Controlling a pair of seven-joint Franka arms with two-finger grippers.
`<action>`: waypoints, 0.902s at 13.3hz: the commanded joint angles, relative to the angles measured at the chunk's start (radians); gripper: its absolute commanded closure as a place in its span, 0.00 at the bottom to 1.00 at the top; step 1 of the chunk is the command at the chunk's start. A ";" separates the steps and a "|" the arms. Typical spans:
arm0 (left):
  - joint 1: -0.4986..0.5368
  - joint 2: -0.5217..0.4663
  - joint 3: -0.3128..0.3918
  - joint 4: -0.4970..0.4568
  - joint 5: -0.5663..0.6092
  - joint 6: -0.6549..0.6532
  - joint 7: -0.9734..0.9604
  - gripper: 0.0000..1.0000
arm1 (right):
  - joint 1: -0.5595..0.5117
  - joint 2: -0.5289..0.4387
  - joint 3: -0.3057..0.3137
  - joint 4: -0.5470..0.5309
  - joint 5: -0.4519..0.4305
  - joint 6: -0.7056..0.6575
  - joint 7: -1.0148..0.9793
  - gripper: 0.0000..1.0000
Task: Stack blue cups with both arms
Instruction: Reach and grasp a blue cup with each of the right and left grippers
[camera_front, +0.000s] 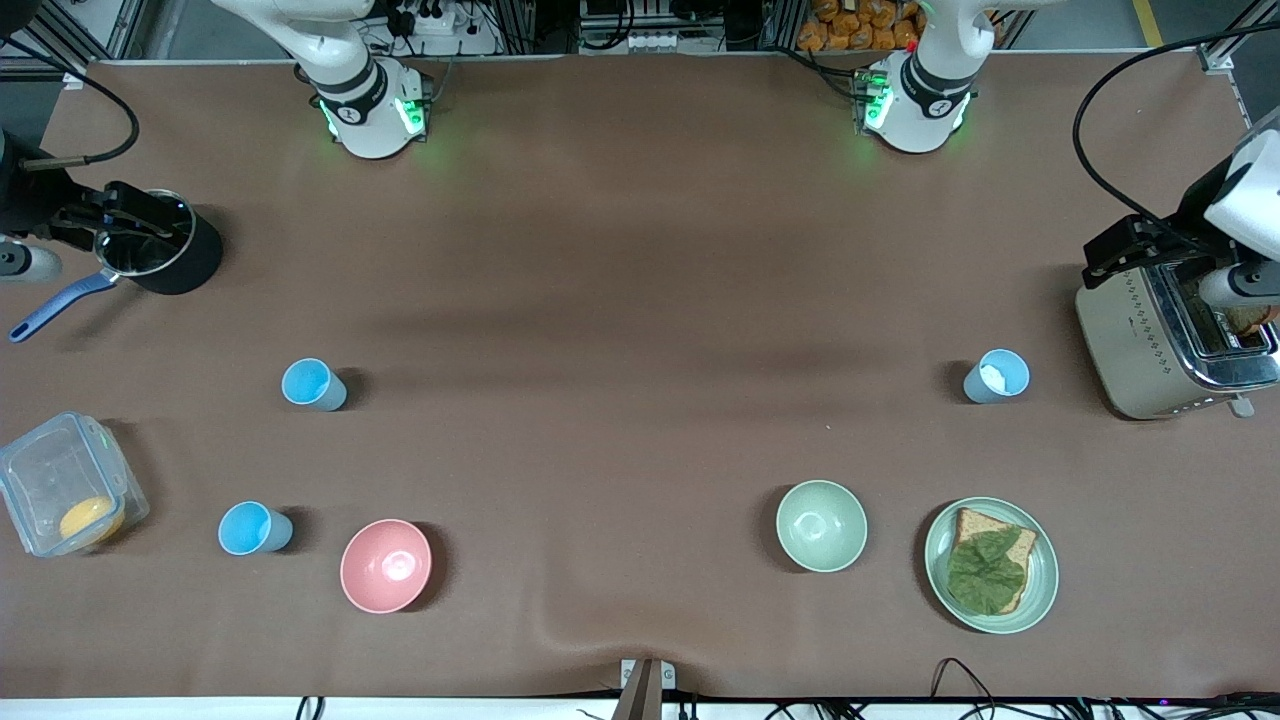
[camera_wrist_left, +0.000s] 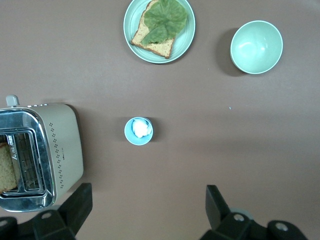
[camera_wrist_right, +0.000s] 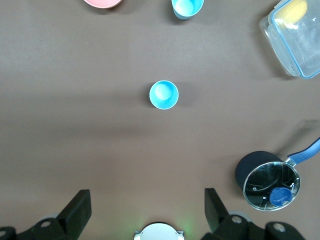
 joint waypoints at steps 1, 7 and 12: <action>0.028 -0.010 -0.021 0.015 -0.018 -0.030 0.025 0.00 | 0.003 -0.005 0.005 -0.005 -0.018 0.002 -0.005 0.00; 0.031 0.062 -0.019 -0.056 -0.013 -0.012 0.026 0.00 | 0.006 0.036 0.005 -0.059 -0.018 0.072 -0.005 0.00; 0.071 0.038 -0.021 -0.433 -0.004 0.447 0.084 0.00 | -0.003 0.119 0.002 -0.208 -0.069 0.255 0.000 0.00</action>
